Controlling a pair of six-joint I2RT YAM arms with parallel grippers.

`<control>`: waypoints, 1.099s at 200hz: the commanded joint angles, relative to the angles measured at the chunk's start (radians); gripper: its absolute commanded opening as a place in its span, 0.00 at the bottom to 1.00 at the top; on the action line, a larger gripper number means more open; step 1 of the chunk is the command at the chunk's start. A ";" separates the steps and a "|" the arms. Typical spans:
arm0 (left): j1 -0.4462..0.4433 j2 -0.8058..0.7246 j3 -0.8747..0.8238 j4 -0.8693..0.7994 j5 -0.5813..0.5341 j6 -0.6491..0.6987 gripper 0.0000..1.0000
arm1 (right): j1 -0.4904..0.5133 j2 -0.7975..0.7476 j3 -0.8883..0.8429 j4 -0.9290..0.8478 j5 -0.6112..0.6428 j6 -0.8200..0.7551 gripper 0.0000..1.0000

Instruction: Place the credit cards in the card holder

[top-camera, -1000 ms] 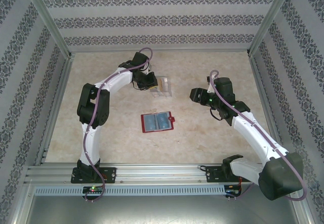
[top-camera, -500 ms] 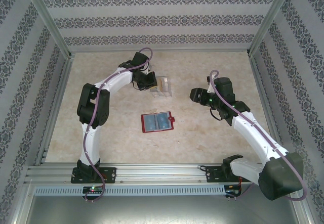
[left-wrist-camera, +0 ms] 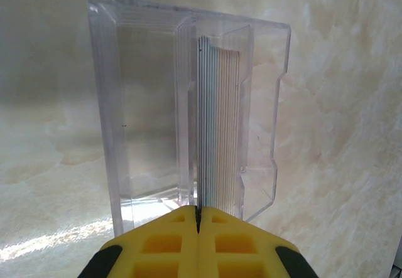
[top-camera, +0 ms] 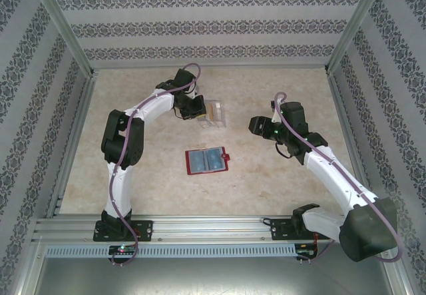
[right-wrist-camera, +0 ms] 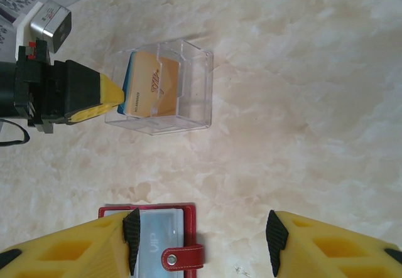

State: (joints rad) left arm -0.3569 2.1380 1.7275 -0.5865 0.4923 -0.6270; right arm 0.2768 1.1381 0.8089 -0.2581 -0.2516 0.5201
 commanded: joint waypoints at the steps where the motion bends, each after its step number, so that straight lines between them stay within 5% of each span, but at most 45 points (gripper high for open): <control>1: 0.009 -0.064 0.033 -0.049 -0.013 0.033 0.06 | -0.003 0.002 -0.004 0.013 -0.014 0.003 0.57; 67: 0.007 -0.105 0.067 -0.109 -0.066 0.074 0.04 | 0.000 -0.022 -0.001 0.016 0.001 0.001 0.57; 115: 0.007 -0.188 0.069 -0.151 -0.068 0.107 0.04 | 0.006 -0.108 -0.034 0.029 0.141 0.027 0.57; 177: 0.015 -0.491 -0.191 0.047 0.137 0.065 0.04 | 0.009 -0.205 -0.110 0.278 0.008 0.135 0.61; 220: 0.015 -0.613 -0.423 0.334 0.352 -0.071 0.04 | 0.030 -0.072 -0.092 0.505 -0.289 0.317 0.66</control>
State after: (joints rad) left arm -0.3515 1.5513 1.4075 -0.4545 0.6807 -0.6079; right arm 0.2848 0.9993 0.7021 0.0643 -0.3420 0.6983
